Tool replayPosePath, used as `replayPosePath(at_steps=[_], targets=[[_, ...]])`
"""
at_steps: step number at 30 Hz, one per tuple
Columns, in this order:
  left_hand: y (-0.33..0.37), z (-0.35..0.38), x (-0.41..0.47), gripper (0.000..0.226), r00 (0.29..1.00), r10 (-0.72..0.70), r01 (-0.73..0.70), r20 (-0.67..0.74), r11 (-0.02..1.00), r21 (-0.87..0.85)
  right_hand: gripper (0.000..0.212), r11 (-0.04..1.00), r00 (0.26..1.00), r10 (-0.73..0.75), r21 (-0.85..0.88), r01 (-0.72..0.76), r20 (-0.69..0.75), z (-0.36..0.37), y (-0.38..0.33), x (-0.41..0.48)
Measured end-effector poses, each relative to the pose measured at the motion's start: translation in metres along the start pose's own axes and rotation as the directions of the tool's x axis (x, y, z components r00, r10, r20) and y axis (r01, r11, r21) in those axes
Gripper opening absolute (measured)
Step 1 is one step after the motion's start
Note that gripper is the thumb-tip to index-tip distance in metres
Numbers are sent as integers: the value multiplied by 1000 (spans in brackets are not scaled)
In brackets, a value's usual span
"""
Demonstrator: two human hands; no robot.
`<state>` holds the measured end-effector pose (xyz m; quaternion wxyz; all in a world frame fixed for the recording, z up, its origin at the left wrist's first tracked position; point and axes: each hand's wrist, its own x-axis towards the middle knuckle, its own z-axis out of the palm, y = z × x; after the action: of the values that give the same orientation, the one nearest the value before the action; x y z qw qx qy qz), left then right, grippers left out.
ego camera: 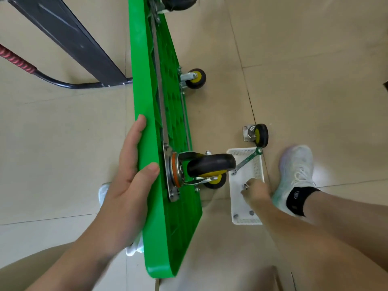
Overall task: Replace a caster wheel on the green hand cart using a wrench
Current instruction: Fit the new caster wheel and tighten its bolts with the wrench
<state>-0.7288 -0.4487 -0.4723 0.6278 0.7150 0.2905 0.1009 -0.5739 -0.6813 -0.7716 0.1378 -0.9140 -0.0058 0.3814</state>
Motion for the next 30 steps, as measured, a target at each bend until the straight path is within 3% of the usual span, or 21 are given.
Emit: replayPosePath(at_steps=[4,9,14,18,22,25,28,30], targets=[[-2,2,1,68,999,-50,50,-23,999,0,7,996,996,85,40,-84,-37,17,5,11],[-2,2,2,58,994,-99,99,-40,995,5,19,997,996,71,-33,-73,-57,27,2,16],[-10,0,2,66,997,-75,75,-16,997,12,19,996,990,86,-14,-89,-110,33,-1,22],[-11,0,2,66,1000,-18,17,-4,1000,-13,19,990,986,122,89,-112,-114,28,-6,19],[-5,0,3,70,997,24,-22,72,999,-33,10,970,989,77,238,-45,-127,7,-12,-15],[-4,-3,4,71,998,20,-22,61,999,28,14,893,988,77,451,-8,-135,-19,-19,-67],[-1,-4,5,71,999,-2,-2,46,996,91,17,735,991,84,678,13,-109,-51,-32,-131],[2,-4,5,71,999,-20,15,49,995,98,20,640,997,-25,764,76,-78,-77,-45,-174]])
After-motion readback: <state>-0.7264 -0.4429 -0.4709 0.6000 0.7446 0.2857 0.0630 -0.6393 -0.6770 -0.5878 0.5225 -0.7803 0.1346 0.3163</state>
